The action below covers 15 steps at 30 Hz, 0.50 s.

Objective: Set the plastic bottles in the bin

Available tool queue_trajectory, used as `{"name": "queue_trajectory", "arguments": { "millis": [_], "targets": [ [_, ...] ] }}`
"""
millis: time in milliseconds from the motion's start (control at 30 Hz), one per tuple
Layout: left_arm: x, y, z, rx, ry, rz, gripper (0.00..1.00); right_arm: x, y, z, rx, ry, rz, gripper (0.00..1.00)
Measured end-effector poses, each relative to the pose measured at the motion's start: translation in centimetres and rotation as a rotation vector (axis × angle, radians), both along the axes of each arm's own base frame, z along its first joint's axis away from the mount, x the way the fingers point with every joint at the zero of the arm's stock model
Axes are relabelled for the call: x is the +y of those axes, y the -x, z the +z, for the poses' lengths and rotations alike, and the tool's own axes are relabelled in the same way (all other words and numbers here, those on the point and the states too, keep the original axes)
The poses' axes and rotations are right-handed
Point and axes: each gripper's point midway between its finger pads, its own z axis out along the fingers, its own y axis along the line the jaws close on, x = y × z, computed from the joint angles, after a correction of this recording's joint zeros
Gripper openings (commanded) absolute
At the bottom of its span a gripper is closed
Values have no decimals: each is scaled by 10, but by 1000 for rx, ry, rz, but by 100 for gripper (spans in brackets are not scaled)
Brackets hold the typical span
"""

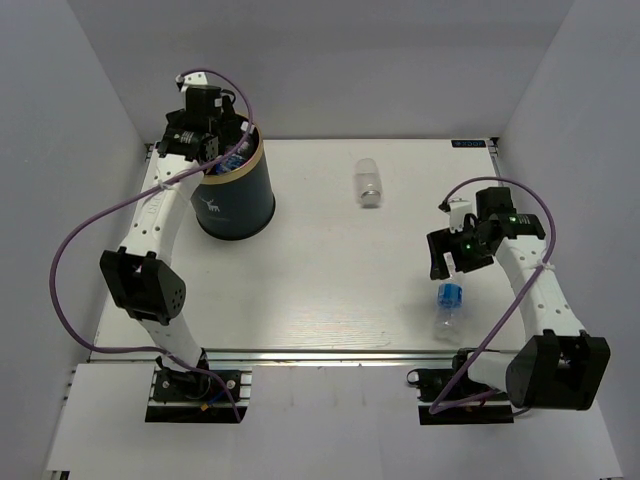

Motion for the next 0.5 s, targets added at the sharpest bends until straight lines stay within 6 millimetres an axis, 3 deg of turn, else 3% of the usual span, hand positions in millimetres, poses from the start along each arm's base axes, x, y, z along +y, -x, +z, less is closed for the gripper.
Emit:
{"name": "queue_trajectory", "arguments": {
  "millis": [233, 500],
  "targets": [
    [-29, 0, 24, -61, 52, -122, 99, -9, 6, -18, 98, 43, -6, 90],
    [-98, 33, 99, -245, 173, -426, 99, -39, 7, -37, 135, 161, -120, 90]
  ]
}}
